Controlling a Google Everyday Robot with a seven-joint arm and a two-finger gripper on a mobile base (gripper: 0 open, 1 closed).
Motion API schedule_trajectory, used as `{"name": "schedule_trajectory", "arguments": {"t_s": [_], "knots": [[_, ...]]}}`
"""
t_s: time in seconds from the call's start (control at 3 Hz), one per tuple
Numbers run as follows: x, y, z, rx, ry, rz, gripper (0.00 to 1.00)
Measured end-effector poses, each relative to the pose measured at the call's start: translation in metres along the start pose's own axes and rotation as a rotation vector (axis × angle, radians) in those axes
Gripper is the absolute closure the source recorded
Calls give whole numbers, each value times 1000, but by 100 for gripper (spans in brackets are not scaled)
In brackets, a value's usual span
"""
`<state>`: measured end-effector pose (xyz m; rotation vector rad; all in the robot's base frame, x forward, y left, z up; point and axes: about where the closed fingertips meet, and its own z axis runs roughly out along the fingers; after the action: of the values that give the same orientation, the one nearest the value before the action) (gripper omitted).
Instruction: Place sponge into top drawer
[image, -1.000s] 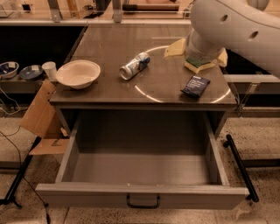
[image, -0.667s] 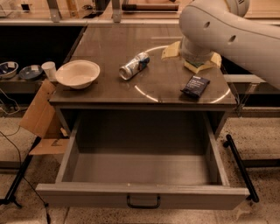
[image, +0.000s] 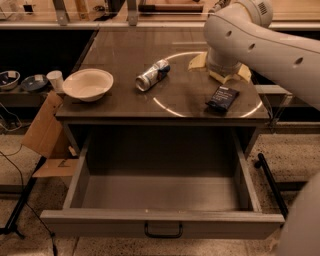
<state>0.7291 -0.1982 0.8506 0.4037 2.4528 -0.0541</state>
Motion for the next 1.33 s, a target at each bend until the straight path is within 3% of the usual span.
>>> {"name": "schedule_trajectory", "arguments": {"t_s": [0.33, 1.0, 1.33], "knots": [[-7, 0, 17, 6, 5, 34, 0], [-29, -28, 41, 73, -35, 86, 0], [-34, -24, 39, 71, -44, 85, 0]]}}
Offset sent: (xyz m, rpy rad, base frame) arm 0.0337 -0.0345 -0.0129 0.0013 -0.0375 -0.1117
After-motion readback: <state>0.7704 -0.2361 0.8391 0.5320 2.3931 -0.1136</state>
